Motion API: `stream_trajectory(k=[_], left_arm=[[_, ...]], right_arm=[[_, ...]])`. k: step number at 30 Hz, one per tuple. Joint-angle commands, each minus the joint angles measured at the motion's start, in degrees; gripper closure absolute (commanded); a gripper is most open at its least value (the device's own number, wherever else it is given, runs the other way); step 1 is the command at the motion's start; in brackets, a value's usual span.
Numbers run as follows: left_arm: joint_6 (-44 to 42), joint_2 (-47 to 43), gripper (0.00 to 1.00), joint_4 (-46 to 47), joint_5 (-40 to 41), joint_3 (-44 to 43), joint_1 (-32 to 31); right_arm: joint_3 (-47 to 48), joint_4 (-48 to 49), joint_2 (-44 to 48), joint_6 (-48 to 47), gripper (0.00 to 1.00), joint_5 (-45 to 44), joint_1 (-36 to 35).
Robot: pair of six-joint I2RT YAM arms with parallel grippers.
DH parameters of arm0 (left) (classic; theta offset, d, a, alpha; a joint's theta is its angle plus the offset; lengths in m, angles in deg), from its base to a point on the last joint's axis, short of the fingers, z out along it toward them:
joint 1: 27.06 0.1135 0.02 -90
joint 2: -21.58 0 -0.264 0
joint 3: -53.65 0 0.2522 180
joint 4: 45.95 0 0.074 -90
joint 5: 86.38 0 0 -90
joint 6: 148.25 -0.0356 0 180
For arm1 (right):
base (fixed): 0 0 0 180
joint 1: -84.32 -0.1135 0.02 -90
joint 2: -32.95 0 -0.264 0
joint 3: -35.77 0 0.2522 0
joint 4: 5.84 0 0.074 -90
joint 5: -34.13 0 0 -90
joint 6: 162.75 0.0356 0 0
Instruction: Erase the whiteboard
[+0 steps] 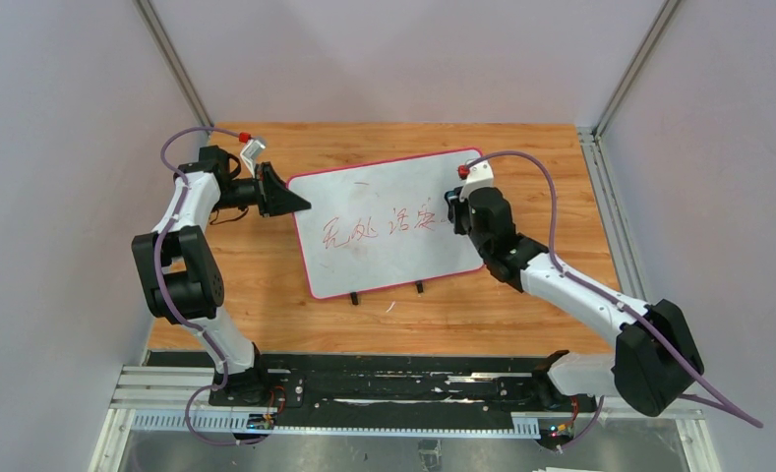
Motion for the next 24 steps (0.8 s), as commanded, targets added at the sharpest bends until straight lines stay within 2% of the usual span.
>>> stream_trajectory(k=[1,6,13,24], left_arm=[[-5.36,0.57,1.0,2.84,4.76,-1.46,0.08],[-5.51,0.67,1.0,2.77,4.94,-1.39,0.08],[-5.77,0.48,1.0,2.42,5.03,-1.47,0.12],[-5.68,0.35,1.0,2.42,4.99,-1.61,0.08]], right_arm=[[-2.09,-0.69,1.42,-0.47,0.99,-2.08,5.67],[-2.83,-1.11,2.83,-1.17,0.99,-1.42,8.82],[-2.91,-0.83,3.35,1.17,0.99,3.37,8.58],[-2.95,1.38,2.16,3.2,0.99,0.43,-2.99]])
